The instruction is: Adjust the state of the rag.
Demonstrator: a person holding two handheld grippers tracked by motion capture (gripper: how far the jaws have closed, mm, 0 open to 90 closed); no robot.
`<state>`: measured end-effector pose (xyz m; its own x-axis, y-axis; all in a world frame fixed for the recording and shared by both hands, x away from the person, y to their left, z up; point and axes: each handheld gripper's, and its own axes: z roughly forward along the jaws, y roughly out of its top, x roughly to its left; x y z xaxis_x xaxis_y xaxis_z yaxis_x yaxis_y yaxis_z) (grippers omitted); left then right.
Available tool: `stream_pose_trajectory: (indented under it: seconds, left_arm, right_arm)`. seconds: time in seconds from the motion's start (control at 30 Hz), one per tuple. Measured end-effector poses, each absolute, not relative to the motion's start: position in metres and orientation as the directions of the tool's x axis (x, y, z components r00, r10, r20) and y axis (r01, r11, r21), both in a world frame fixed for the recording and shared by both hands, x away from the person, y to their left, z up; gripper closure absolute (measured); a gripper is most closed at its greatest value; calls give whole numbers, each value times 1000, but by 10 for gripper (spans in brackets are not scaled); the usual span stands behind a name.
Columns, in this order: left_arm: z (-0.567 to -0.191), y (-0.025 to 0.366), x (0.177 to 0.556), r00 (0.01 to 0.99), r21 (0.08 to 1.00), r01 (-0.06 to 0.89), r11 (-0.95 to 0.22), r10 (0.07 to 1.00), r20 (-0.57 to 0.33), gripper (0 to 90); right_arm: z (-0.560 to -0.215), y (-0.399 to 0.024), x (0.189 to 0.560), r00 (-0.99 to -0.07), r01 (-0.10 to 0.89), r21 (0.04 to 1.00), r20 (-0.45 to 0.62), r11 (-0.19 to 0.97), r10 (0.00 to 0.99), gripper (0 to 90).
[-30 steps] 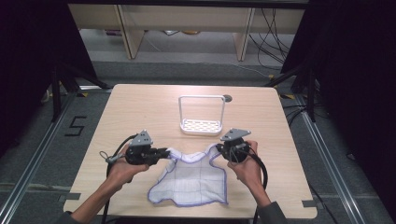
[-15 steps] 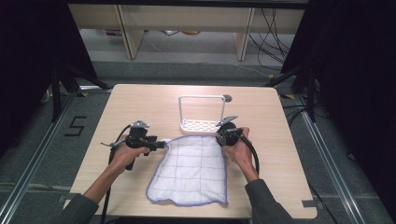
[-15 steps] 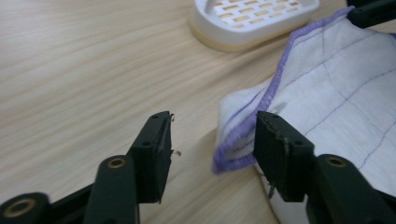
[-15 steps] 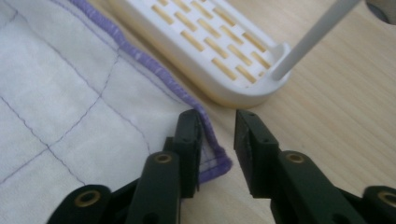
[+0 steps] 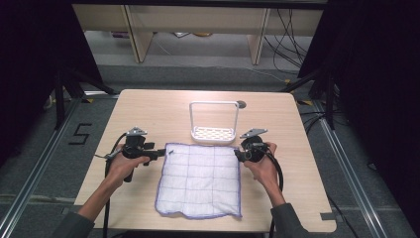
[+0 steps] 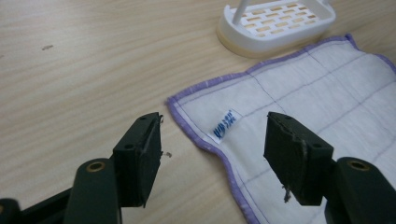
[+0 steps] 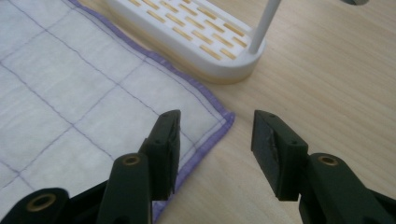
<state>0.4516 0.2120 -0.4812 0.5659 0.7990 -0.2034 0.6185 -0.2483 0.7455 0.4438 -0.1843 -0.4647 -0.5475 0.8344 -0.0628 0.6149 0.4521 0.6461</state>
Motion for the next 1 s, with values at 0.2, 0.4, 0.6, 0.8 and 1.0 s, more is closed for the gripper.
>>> stream_pose_trajectory:
  seconds: [0.2,0.4,0.6,0.8,1.0]
  left_arm:
    - [-486,204,467,557,756,603,-255,813,-170,364]
    - [-492,196,475,566,749,591,-299,816,-121,355]
    - [-493,196,483,562,743,597,-302,818,-120,348]
    - [-495,194,487,561,751,593,-291,818,-126,344]
    - [-495,191,488,575,754,581,-307,811,-112,331]
  right_arm:
    - [-471,-188,457,-537,620,641,-74,452,841,518]
    - [-477,-191,471,-521,640,633,-60,435,852,520]
    - [-483,-191,478,-515,655,626,-42,424,856,520]
    - [-478,-190,479,-525,643,632,-47,432,850,519]
    - [-479,-190,480,-529,639,637,-44,432,848,519]
